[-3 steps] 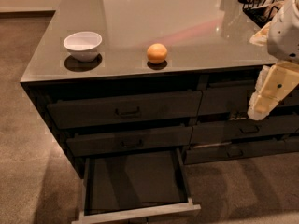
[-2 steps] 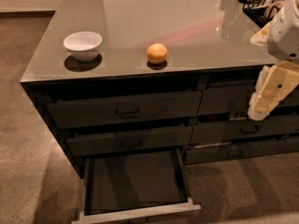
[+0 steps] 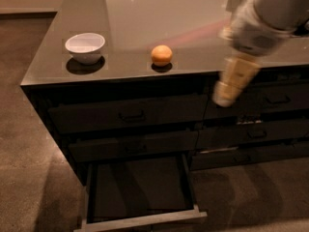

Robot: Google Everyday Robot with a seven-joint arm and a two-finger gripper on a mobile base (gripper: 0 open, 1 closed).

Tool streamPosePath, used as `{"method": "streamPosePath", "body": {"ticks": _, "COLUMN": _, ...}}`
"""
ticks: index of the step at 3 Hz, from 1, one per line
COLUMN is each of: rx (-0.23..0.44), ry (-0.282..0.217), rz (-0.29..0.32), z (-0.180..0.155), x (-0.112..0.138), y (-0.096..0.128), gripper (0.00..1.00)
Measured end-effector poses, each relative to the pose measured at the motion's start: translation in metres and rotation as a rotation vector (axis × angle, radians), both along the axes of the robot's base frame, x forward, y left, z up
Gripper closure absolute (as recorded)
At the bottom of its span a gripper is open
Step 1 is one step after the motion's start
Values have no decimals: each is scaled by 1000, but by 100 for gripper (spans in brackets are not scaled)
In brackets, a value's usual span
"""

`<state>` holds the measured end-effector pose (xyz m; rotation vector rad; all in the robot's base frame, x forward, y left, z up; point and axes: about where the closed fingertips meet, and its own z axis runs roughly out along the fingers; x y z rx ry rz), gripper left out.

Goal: Place orange into bottom drawer

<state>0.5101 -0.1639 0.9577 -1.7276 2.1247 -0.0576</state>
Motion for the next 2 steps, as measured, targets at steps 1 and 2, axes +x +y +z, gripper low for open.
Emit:
{"method": "streamPosePath", "body": {"ticks": 1, "rx": 76, "ry": -45, "rz": 59, "z": -10, "x": 66, "y": 57, "gripper": 0}}
{"method": "streamPosePath", "body": {"ticks": 2, "rx": 198, "ry": -63, "rz": 25, "z": -24, "x": 123, "y": 84, "gripper": 0}}
